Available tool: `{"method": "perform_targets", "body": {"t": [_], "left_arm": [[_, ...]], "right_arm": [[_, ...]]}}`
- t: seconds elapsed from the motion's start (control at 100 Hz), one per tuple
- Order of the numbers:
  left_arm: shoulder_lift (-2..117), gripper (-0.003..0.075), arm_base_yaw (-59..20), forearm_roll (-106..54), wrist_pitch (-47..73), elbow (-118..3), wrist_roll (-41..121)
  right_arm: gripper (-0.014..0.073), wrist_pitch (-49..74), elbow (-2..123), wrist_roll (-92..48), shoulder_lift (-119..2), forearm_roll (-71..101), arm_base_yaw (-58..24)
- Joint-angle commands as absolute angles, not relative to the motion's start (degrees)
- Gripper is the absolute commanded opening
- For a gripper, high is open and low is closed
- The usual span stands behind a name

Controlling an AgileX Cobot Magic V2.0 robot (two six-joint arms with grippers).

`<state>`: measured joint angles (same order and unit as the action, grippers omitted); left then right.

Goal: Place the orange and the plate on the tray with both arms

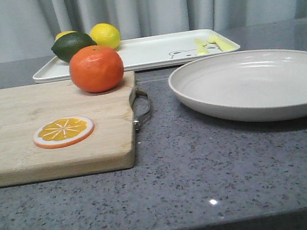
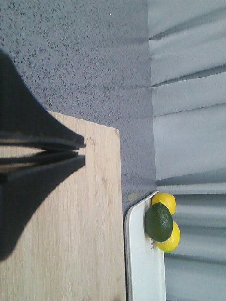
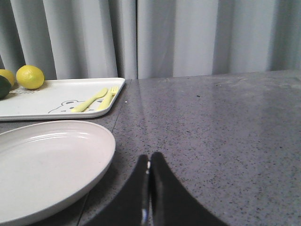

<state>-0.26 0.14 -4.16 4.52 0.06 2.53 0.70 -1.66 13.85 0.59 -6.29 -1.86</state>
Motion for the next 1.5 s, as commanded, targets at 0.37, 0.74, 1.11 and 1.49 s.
{"method": "perform_targets", "body": {"t": [0.37,0.74,1.11,1.49], "left_arm": [[-2.0,-0.0019,0.2,-4.5,0.0,1.3,2.3],[-2.0,-0.0019,0.2,-4.8,0.0,1.3,2.3],[-2.0,-0.0019,0.2,-4.9,-1.4,1.3,2.3],[0.6,-0.0019,0.2,-6.4,-2.3,-4.2,2.0]], "right_arm": [[-0.0059,-3.6,-1.6,13.7,1.8,-6.9,-1.4],[-0.0059,-4.0,-1.6,13.7,1.8,-6.9,-1.4],[-0.0059,-5.5,-1.6,13.7,1.8,-6.9,-1.4],[-0.0059,-2.5,1.3,13.7,-0.7,-6.9,-1.5]]}}
